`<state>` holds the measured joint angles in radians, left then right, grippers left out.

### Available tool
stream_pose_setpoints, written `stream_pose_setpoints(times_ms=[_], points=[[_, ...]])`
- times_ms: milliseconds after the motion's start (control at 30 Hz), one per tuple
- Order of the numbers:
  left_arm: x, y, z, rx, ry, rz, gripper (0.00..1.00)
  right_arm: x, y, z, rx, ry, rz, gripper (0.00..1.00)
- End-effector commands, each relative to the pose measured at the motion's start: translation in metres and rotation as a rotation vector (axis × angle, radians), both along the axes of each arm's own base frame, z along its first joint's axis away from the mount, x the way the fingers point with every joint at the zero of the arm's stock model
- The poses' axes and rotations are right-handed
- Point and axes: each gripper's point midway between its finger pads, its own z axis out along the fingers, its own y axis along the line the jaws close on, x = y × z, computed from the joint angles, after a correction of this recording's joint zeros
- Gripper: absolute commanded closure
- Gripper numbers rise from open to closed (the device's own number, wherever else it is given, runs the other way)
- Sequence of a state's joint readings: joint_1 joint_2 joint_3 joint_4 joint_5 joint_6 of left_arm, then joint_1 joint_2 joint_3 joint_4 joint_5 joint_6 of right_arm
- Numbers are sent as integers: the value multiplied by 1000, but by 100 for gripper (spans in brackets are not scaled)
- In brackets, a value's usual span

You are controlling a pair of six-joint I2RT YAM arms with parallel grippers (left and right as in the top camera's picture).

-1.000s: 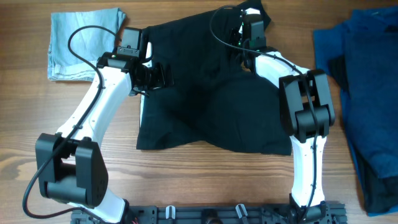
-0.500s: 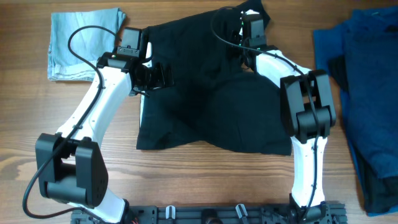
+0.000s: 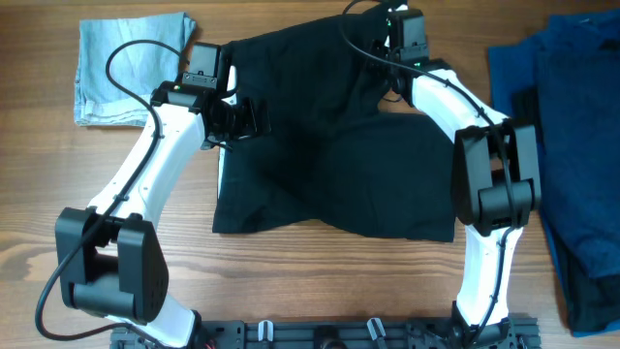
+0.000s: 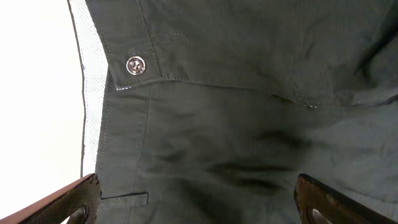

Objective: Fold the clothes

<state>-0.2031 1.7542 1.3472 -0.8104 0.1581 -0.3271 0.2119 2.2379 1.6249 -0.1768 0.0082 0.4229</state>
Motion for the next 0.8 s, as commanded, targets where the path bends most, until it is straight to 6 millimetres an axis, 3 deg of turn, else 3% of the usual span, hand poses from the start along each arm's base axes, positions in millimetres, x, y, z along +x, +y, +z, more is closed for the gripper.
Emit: stream_pose_setpoints(times_ms=[0, 167, 367, 600, 667, 733, 767], points=[[-3, -2, -6, -3, 18, -9, 0, 0, -32, 17, 2, 14, -91, 96], [-3, -2, -6, -3, 18, -9, 0, -21, -61, 3, -11, 137, -148, 96], [-3, -2, -6, -3, 18, -9, 0, -43, -79, -13, -28, 251, -178, 96], [-3, -2, -6, -3, 19, -9, 0, -93, -92, -34, -56, 475, -212, 95], [-3, -2, -6, -3, 18, -9, 0, -98, -105, -29, -75, 487, -240, 89], [-3, -2, -6, -3, 19, -9, 0, -93, -119, -13, -88, 444, -246, 68], [-3, -2, -6, -3, 18, -9, 0, -90, -124, -4, -92, 417, -233, 65]])
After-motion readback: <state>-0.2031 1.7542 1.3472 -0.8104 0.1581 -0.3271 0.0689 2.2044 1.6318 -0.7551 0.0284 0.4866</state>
